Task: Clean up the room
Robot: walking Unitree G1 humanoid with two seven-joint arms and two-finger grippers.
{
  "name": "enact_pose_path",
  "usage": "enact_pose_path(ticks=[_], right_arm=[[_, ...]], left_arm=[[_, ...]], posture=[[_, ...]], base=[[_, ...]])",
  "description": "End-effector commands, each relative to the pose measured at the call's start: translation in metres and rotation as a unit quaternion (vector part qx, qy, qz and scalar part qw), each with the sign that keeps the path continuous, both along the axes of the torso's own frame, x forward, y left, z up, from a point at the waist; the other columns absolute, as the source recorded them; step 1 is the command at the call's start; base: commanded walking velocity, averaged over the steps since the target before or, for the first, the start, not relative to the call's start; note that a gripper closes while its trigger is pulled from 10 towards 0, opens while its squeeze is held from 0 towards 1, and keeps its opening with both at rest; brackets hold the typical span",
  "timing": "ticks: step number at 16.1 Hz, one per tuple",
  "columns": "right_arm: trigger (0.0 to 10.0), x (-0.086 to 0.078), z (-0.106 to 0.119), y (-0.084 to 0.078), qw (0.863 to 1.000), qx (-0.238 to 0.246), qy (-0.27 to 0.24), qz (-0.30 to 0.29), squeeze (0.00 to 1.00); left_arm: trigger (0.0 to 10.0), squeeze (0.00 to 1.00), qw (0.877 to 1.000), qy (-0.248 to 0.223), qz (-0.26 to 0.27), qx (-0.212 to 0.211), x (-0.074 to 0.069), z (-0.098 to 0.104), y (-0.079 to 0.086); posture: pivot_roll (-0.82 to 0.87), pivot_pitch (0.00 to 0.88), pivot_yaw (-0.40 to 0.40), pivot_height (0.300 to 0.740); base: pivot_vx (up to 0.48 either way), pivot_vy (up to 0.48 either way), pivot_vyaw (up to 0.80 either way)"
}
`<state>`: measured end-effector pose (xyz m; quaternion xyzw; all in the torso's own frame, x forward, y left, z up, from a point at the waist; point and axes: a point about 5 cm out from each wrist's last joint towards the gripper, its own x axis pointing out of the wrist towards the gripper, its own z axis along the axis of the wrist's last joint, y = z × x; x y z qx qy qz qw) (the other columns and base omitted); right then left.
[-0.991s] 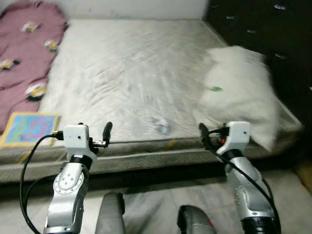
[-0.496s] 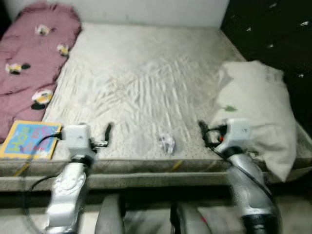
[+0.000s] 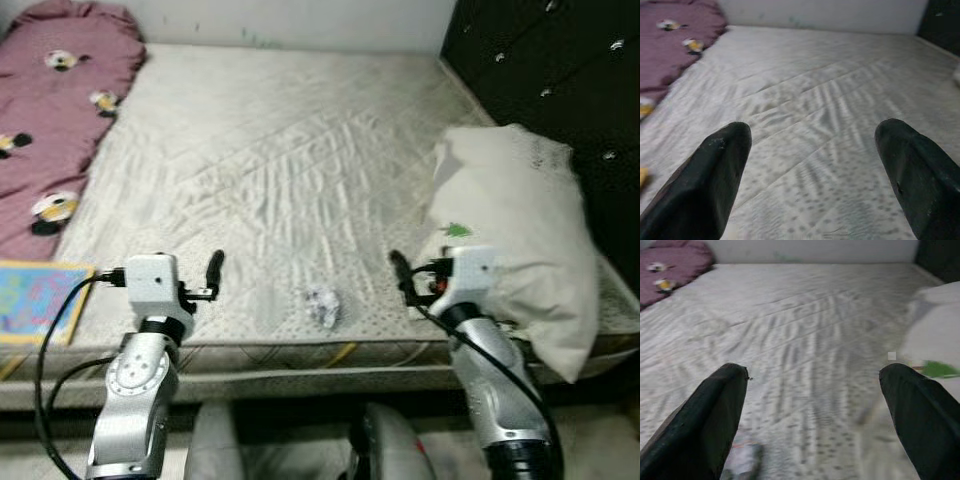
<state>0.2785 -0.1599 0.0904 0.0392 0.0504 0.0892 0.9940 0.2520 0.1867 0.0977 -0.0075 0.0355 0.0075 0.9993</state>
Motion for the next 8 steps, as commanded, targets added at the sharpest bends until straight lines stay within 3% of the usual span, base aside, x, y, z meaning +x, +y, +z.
enact_pose_path(ticks=[1,3,8], right_arm=[[10.0,0.001,0.001,-0.003,1.0,0.001,0.001,-0.004,0.0],[10.0,0.001,-0.001,-0.002,1.0,-0.002,0.01,0.004,0.0],[10.0,0.005,-0.008,0.009,0.999,-0.001,0.032,0.036,0.0]], left_arm=[[10.0,0.0,1.0,0.008,0.007,0.006,0.0,-0.002,0.001],[10.0,0.0,0.999,0.015,0.03,0.014,0.0,-0.003,0.006],[10.0,0.0,0.997,0.031,0.071,0.028,-0.008,-0.004,0.018]], posture=[[0.02,0.0,-0.058,0.583],[0.02,0.0,-0.059,0.563],[0.06,0.028,-0.074,0.563]], base=[[0.0,0.0,0.0],[0.0,0.0,0.0],[0.0,0.0,0.0]])
